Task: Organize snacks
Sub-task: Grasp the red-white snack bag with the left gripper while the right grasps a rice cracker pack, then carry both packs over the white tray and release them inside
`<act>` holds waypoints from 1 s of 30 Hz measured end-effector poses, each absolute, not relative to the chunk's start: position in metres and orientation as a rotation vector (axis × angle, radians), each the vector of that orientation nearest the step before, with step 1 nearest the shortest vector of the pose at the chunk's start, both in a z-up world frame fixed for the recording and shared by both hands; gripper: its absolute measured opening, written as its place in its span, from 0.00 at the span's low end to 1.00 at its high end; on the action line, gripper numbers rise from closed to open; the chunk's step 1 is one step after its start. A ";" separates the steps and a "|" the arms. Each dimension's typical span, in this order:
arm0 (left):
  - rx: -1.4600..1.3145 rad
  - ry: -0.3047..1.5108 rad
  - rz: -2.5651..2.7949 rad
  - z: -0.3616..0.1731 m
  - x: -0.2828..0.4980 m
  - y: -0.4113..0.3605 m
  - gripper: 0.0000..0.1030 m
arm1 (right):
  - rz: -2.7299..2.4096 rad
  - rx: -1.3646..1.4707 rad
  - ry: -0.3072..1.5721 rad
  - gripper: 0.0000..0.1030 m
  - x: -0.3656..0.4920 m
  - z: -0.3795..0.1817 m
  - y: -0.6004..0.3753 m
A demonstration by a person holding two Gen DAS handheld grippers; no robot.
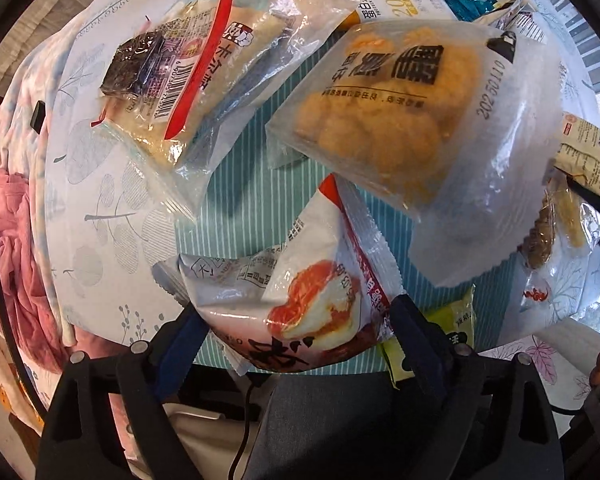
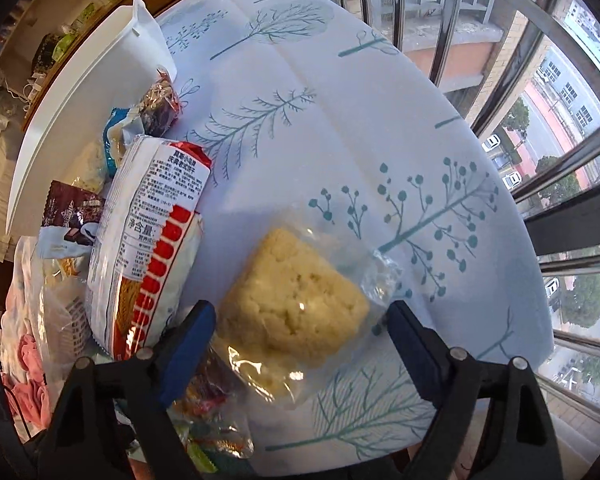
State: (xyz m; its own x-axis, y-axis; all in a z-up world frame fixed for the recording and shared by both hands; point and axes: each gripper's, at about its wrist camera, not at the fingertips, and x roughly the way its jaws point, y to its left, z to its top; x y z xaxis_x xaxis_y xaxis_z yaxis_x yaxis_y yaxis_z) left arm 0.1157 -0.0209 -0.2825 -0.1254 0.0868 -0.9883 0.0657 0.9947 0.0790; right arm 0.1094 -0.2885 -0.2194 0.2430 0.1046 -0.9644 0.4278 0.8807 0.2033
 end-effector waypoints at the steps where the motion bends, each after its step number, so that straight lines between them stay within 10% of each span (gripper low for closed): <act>1: 0.119 1.700 0.022 -0.282 0.114 -0.021 0.86 | -0.231 0.465 1.317 0.79 0.113 -0.219 -0.287; 10: 0.126 1.700 0.049 -0.285 0.117 -0.023 0.83 | -0.227 0.368 1.329 0.63 0.131 -0.219 -0.278; 30: 0.086 1.791 0.118 -0.257 0.111 -0.001 0.67 | -0.227 0.398 1.318 0.60 0.111 -0.164 -0.292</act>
State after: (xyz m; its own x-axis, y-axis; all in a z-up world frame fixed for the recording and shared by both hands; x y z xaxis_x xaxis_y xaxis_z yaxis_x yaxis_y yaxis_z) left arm 0.1109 -0.0014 -0.2574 -0.2218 0.1225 -0.9674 -0.0053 0.9919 0.1268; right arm 0.1107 -0.2916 -0.1644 0.2415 0.0620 -0.9684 0.3826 0.9110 0.1538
